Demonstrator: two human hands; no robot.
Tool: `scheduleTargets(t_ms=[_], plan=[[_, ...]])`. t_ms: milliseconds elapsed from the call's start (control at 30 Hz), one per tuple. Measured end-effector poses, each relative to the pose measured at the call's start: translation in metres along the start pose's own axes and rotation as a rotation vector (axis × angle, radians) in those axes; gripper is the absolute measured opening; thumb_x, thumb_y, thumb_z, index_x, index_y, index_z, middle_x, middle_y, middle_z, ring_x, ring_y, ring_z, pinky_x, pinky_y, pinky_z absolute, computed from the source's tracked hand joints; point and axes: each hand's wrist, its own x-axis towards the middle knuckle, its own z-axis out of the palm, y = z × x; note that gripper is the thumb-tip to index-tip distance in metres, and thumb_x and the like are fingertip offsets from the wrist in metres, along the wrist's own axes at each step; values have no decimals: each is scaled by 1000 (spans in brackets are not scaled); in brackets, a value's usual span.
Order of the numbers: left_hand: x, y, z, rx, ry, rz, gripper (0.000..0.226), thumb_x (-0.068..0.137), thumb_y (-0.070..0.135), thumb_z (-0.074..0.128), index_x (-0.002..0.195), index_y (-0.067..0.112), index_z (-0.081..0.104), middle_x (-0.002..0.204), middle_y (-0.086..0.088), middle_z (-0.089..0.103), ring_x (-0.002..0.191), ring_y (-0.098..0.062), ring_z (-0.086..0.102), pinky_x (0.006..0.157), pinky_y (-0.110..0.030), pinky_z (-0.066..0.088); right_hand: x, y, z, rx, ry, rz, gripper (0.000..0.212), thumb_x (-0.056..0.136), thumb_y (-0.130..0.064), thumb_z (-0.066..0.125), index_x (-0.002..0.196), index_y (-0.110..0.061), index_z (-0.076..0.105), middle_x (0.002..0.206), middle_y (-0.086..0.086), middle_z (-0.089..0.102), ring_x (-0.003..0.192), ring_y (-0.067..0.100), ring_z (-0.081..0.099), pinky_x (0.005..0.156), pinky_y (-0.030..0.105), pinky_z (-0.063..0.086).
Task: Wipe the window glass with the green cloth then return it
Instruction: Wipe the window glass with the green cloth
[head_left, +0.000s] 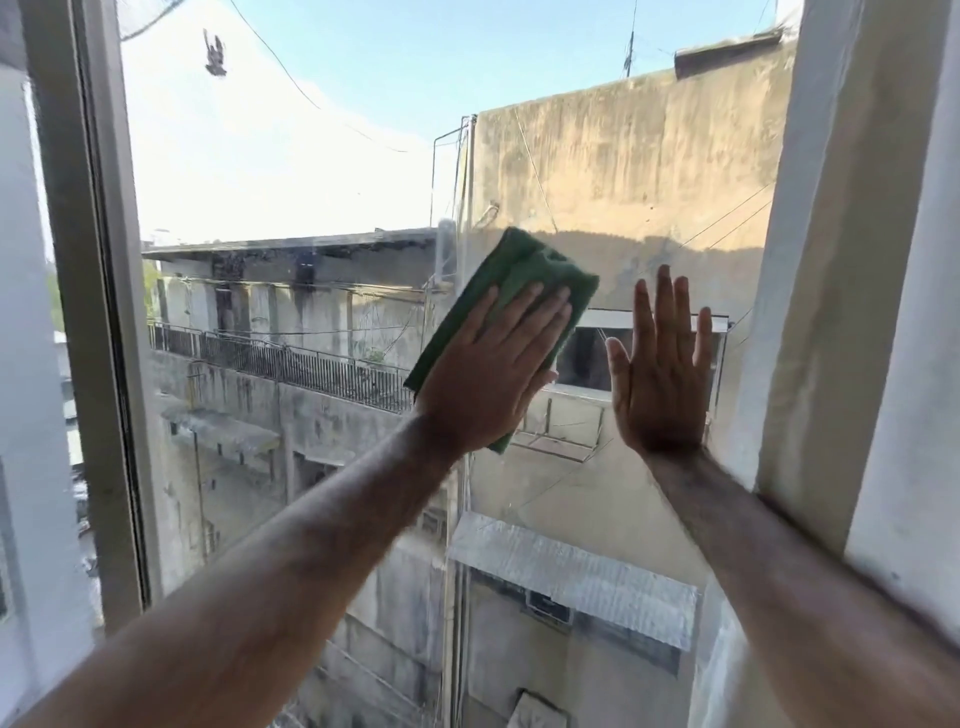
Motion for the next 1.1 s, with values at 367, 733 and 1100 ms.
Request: scheduleTargets(t_ms=[367, 733, 1100], plan=[[-81, -50, -17, 52, -15, -207, 67, 109, 42, 45, 164, 10, 25, 172, -12, 27, 161, -31, 21, 129, -58, 21, 1, -5, -9, 126, -5, 32, 59, 115, -34, 28, 169, -10, 29, 179, 14, 25, 168, 30, 19, 136, 57, 15], [-21, 56, 16, 15, -64, 52, 81, 107, 58, 33, 166, 7, 9, 176, -14, 13, 163, -32, 9, 133, -54, 4, 1, -2, -9, 191, -17, 40, 53, 116, -22, 31, 167, -9, 34, 177, 15, 30, 166, 35, 22, 136, 59, 17], [-78, -51, -15, 62, 29, -288, 67, 109, 43, 45, 162, 6, 28, 171, -14, 27, 160, -34, 23, 127, -63, 24, 0, -6, -8, 113, 14, 56, 56, 117, -33, 28, 168, -12, 31, 178, 11, 28, 168, 29, 20, 135, 56, 20]])
